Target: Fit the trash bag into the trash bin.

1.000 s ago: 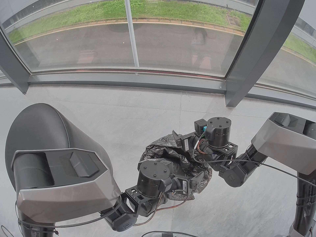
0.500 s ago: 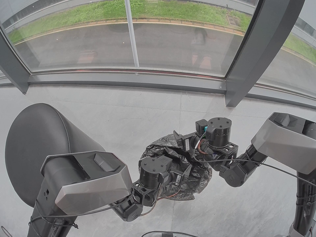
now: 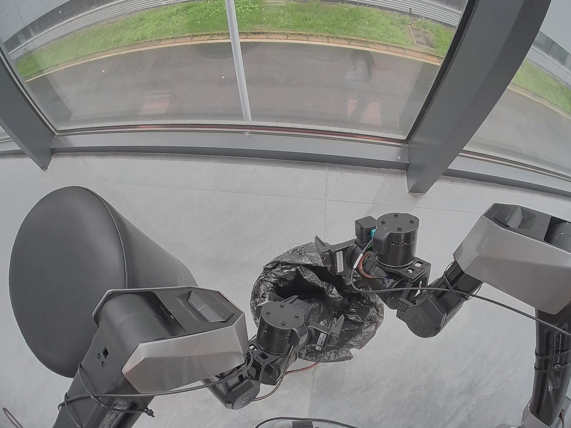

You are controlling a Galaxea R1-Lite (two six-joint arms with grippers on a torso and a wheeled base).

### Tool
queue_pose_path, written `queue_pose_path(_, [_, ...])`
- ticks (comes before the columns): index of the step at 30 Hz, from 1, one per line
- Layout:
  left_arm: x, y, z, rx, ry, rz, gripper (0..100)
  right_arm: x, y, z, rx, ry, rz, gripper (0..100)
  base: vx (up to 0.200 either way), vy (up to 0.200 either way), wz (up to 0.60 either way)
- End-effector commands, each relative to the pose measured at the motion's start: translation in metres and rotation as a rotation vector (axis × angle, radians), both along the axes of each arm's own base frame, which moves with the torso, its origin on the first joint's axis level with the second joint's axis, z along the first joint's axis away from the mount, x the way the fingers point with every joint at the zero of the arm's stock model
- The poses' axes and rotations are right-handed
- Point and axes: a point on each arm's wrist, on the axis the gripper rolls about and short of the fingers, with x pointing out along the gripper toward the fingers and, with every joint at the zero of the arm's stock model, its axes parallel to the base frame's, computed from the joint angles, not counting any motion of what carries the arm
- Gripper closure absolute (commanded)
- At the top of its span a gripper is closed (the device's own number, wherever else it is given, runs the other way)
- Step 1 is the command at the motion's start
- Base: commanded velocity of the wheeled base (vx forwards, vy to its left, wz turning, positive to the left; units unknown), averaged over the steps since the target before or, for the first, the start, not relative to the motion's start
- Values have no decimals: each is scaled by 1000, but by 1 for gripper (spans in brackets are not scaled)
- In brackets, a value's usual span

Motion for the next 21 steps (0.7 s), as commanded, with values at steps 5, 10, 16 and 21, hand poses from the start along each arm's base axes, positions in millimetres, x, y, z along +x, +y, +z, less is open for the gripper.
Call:
queue_pose_path(5, [0,4,-22,32,41,9,0,-1,-1,-6,-4,14,0,0,0,0,0])
queue_pose_path(10, [0,5,-28,43,52,11,0,0,0,-6,6,-13,0,0,0,0,0])
queue_pose_path(16, [0,3,-15,21,30,9,0,0,-1,-6,6,-13,-4,0,0,0,0])
queue_pose_path(21, [-8,-3,8,-34,11,-8,0,0,-1,-5,6,-13,-4,0,0,0,0])
